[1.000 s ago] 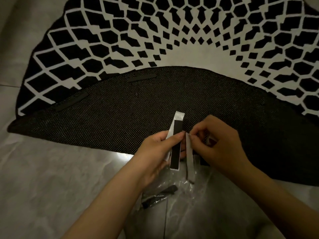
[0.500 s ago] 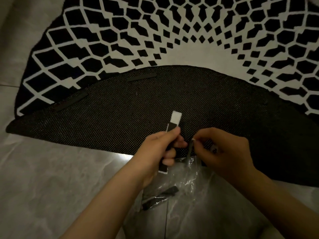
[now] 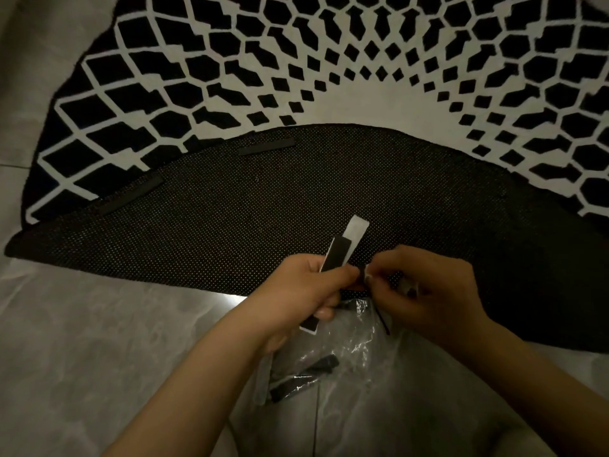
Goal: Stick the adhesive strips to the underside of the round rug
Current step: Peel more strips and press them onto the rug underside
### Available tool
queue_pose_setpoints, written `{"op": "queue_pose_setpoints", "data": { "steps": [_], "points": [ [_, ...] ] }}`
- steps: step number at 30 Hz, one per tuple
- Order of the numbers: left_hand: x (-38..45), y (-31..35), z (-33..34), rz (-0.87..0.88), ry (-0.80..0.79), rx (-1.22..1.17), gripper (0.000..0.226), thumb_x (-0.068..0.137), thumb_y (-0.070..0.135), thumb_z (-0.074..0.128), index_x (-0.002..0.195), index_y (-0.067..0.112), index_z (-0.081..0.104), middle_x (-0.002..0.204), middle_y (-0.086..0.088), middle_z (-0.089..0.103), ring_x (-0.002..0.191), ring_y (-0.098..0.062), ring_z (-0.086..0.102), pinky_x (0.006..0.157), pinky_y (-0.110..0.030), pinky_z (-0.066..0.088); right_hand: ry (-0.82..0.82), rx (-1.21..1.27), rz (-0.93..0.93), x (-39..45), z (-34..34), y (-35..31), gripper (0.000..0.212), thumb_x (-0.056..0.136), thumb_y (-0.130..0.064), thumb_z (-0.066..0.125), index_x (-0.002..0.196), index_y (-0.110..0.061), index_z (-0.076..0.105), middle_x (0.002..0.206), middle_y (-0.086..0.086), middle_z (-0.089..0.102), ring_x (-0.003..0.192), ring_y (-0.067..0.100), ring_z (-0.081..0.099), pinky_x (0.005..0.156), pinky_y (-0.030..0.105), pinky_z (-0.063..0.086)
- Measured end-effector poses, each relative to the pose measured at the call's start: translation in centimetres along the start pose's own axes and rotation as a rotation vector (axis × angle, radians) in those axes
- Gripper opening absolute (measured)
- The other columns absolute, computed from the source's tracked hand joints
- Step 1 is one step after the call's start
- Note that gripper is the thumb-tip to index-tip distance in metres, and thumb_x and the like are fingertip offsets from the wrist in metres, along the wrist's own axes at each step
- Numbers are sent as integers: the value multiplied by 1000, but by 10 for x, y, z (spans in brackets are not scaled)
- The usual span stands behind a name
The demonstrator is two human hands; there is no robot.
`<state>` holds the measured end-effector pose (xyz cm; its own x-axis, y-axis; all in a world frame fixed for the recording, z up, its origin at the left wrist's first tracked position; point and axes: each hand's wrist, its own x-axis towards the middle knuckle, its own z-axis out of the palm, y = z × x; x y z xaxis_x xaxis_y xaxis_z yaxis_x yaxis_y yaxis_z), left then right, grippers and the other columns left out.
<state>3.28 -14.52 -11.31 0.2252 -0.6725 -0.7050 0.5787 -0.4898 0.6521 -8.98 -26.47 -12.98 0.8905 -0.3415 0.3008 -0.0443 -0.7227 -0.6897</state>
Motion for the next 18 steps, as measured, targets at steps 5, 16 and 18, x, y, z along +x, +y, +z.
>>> {"op": "queue_pose_setpoints", "data": {
  "steps": [5, 16, 18],
  "points": [
    [4, -3, 3, 75, 95, -92, 26, 96, 10, 48, 71, 8, 54, 45, 8, 31, 37, -1, 26, 37, -13, 24, 91, 444, 470, 3, 3, -9, 10, 73, -24, 75, 74, -26, 66, 64, -5, 62, 50, 5, 53, 45, 14, 39],
    [10, -6, -17, 157, 283, 306, 30, 98, 17, 46, 68, 13, 51, 34, 12, 36, 33, 0, 33, 41, -17, 29, -261, 787, 405, 12, -15, -2, 5, 71, -23, 66, 71, -27, 64, 80, -10, 57, 73, 6, 53, 65, 16, 41],
    [10, -2, -17, 145, 308, 278, 31, 98, 16, 45, 69, 12, 51, 34, 11, 34, 33, -1, 31, 39, -16, 28, -251, 794, 379, 14, -17, 2, 7, 73, -21, 64, 71, -28, 63, 89, -4, 59, 83, 8, 55, 70, 15, 42]
  ]
}}
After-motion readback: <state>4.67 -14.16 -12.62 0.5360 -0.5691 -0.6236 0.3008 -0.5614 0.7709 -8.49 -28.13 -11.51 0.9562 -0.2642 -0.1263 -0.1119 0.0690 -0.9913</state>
